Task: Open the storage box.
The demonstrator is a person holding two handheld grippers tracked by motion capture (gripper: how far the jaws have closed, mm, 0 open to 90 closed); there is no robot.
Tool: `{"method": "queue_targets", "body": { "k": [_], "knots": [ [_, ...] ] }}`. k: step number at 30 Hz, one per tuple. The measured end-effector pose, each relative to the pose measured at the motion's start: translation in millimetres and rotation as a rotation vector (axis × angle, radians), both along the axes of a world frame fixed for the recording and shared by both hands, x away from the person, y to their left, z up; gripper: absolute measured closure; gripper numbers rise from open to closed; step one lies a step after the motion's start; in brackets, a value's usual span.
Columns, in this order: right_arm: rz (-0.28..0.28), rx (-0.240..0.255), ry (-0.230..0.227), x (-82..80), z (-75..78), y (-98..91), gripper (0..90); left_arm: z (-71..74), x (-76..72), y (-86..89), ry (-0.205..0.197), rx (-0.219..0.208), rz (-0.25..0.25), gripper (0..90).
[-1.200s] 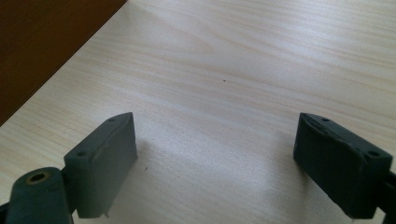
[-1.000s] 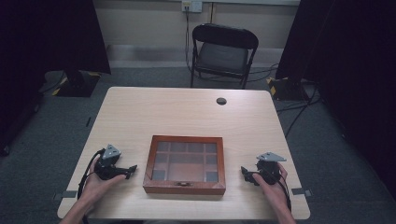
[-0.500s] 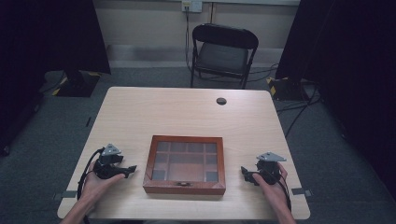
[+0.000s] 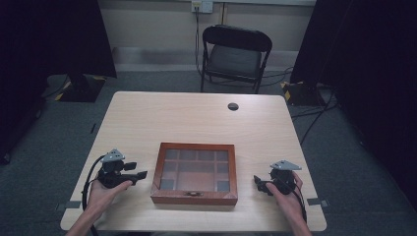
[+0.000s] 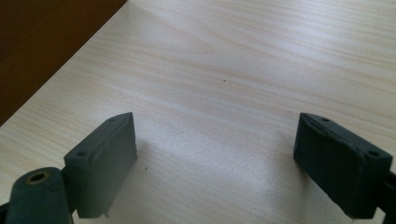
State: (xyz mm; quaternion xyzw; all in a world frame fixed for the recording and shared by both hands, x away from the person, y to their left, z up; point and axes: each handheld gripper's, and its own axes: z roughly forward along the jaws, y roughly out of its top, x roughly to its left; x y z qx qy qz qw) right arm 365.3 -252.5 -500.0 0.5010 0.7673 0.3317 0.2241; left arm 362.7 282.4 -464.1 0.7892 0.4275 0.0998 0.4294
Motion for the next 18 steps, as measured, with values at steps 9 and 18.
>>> {"method": "queue_targets", "body": {
  "k": [9,18],
  "knots": [
    [0.002,0.000,0.000,0.1,0.0,-0.2,12.5,11.3,-4.0,-12.6,-0.025,-0.010,-0.050,38.4],
    [0.002,0.000,0.000,0.6,0.0,-0.1,12.4,20.7,-1.8,-25.0,-0.035,-0.042,-0.108,40.9]
  ]
}}
